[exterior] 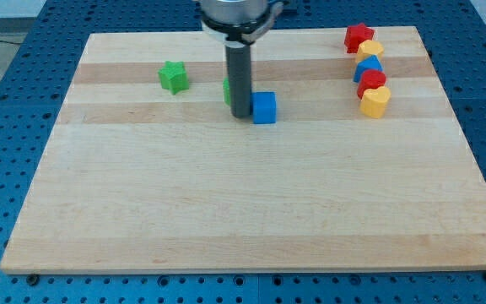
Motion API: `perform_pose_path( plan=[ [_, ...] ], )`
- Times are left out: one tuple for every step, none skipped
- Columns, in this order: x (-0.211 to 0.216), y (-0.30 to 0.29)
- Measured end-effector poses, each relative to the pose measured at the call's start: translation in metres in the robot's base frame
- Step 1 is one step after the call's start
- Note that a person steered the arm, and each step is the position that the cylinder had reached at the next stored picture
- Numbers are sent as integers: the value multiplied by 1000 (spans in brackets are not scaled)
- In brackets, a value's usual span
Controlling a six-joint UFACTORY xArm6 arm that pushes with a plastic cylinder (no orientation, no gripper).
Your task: Push the blue cube to the bottom left of the yellow heart
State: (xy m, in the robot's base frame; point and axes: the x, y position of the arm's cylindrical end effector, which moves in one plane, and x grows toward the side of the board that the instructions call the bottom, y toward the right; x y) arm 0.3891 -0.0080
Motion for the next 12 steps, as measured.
perform_pose_path(
  plan=[
    [0, 29],
    [-13, 31],
    [-38, 38],
    [-39, 60],
    [-19, 60],
    [7, 64],
    [19, 75],
    [23, 75],
    [23, 100],
    [23, 129],
    [23, 132],
    [31, 109]
  ],
)
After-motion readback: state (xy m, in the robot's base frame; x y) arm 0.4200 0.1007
